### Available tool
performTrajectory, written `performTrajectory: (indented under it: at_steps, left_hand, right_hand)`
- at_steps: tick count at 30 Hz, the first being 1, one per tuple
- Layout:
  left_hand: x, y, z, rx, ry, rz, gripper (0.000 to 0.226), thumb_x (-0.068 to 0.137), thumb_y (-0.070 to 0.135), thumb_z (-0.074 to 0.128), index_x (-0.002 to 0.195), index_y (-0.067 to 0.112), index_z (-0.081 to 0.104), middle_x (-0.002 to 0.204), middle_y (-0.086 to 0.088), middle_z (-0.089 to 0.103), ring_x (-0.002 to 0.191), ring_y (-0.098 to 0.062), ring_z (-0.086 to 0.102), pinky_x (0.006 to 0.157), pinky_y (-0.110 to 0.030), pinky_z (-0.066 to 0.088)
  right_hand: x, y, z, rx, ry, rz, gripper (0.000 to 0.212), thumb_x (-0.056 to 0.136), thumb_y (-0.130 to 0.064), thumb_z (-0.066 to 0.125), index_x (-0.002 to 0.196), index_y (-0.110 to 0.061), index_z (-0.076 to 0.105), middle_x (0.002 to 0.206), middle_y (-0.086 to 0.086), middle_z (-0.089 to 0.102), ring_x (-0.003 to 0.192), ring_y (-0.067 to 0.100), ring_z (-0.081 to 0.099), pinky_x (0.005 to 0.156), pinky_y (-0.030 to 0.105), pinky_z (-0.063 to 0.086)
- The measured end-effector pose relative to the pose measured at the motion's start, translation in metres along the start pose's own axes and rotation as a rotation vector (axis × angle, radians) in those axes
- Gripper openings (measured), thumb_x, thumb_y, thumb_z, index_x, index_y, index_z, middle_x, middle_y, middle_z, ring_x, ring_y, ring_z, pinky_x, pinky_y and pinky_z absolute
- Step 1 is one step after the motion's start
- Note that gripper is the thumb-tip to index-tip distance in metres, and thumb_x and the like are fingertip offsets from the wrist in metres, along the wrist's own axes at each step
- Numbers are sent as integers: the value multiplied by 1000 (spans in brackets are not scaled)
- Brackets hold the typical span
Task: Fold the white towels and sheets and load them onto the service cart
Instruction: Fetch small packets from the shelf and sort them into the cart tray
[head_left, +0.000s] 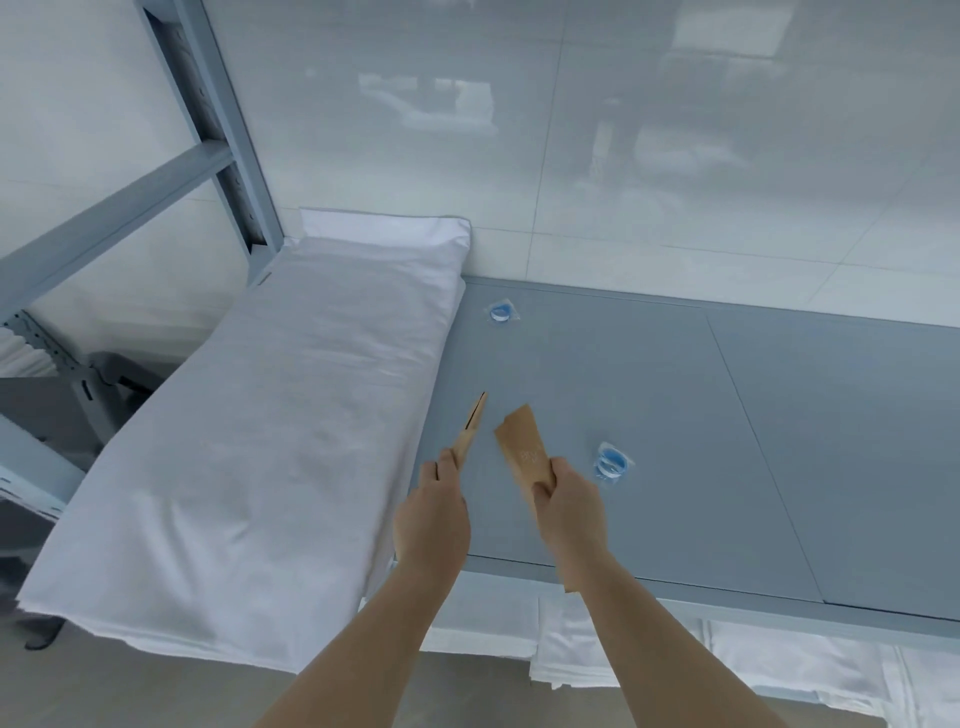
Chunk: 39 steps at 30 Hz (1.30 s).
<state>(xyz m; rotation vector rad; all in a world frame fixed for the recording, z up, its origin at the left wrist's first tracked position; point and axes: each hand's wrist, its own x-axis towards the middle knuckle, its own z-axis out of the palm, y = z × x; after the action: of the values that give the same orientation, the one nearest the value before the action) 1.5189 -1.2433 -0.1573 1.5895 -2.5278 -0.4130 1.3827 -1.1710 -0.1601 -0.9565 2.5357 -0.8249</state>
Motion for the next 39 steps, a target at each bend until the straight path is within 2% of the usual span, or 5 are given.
performTrajectory:
  at_steps: [9, 15, 25, 34, 39]
  left_hand:
    - [-46, 48, -59, -168, 66, 107, 48, 98, 16, 41, 144, 15, 29, 127, -1, 46, 81, -27, 63, 62, -34, 44]
    - [-86, 125, -50, -242, 38, 343, 46, 97, 15, 44, 142, 16, 34, 120, -2, 50, 82, -29, 63, 68, -38, 48]
    - [-209, 275, -19, -288, -85, 790, 38, 98, 13, 44, 136, 16, 39, 112, -2, 52, 78, -27, 61, 60, -33, 40]
    - [-364, 404, 17, -357, -180, 1051, 40, 96, 9, 46, 135, 14, 42, 110, -3, 54, 80, -28, 62, 59, -33, 41]
    - [-472, 498, 43, -370, -214, 1167, 39, 95, 7, 46, 133, 15, 43, 113, -4, 53, 81, -32, 60, 61, -35, 42]
  right_hand:
    - [-52, 12, -89, 206, 310, 91, 26, 87, -15, 52, 66, -21, 38, 59, -4, 45, 52, 17, 43, 49, 28, 35]
    - [-102, 58, -146, 281, 528, 208, 33, 85, -13, 52, 62, -22, 30, 53, -7, 34, 48, 14, 31, 47, 27, 27]
    - [-231, 169, -257, 413, 875, 471, 18, 68, -35, 39, 58, -23, 30, 49, -9, 33, 50, 13, 23, 50, 30, 23]
    - [-364, 308, -356, 325, 1118, 665, 13, 76, -9, 47, 68, -5, 38, 58, 2, 37, 55, 20, 29, 51, 30, 27]
    - [-440, 399, -422, 271, 1193, 745, 21, 78, -8, 49, 64, -13, 34, 58, 0, 39, 56, 21, 32, 50, 30, 29]
